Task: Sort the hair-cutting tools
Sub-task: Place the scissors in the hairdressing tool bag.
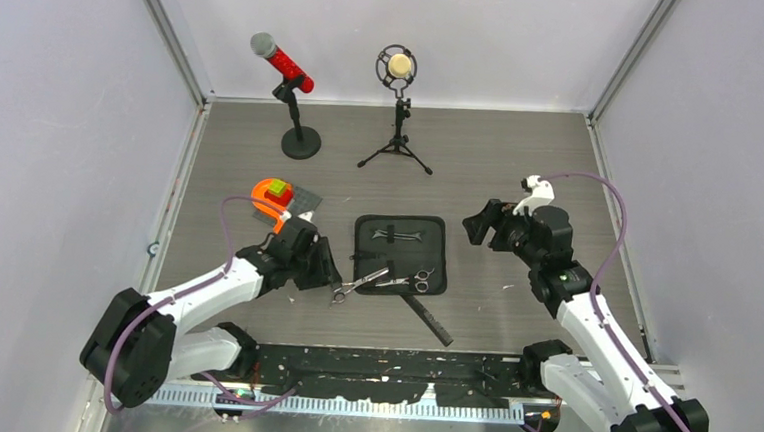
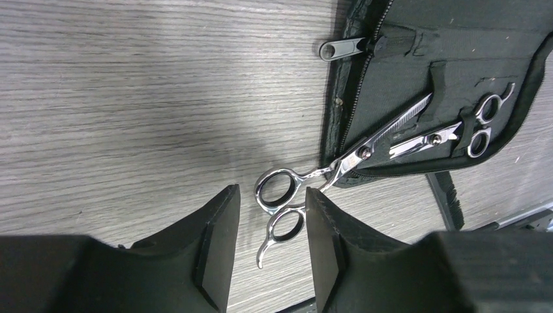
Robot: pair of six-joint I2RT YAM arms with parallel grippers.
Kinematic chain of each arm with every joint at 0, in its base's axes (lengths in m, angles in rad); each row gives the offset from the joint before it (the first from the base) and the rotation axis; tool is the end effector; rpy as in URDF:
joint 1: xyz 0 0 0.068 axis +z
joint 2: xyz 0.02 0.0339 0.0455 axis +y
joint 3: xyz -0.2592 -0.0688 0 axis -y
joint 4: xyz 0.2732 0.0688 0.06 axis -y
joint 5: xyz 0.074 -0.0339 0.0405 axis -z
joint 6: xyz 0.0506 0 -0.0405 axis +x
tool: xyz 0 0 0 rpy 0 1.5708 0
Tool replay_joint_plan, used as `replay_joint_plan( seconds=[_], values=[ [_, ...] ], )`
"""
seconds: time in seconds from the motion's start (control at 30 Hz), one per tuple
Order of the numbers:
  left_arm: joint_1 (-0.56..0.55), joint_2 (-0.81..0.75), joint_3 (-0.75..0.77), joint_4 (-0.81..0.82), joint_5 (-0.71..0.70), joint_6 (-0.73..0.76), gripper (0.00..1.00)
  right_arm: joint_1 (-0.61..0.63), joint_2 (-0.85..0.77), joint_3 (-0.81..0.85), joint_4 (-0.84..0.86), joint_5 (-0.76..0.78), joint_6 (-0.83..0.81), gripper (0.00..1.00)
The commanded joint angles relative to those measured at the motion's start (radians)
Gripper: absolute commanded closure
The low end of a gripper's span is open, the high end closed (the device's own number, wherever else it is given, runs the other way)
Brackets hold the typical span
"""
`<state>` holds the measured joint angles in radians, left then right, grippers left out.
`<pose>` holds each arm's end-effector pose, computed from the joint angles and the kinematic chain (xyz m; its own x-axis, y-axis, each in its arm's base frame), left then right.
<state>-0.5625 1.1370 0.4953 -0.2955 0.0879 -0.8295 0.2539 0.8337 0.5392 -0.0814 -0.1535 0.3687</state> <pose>0.2002 -0.1315 0.1330 -0.8846 -0.3109 -0.3476 -0.1144 0.8673 -0.4845 0.2303 0.0678 0.2380 -0.4705 0.2459 -0.8474 -0.2319 0.8922 0.3876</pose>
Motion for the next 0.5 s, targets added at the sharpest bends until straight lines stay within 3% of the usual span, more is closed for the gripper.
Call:
replay_joint_plan(
  seconds=[0.0, 0.47],
  values=[
    [0.004, -0.015, 0.019, -0.025, -0.007, 0.015, 0.59, -0.001, 0.028, 0.007, 0.075, -0.025, -0.012, 0.18],
    [0.004, 0.06, 0.044, -0.024, 0.05, 0.043, 0.73, -0.001, 0.141, 0.003, 0.149, -0.068, -0.014, 0.18]
  ],
)
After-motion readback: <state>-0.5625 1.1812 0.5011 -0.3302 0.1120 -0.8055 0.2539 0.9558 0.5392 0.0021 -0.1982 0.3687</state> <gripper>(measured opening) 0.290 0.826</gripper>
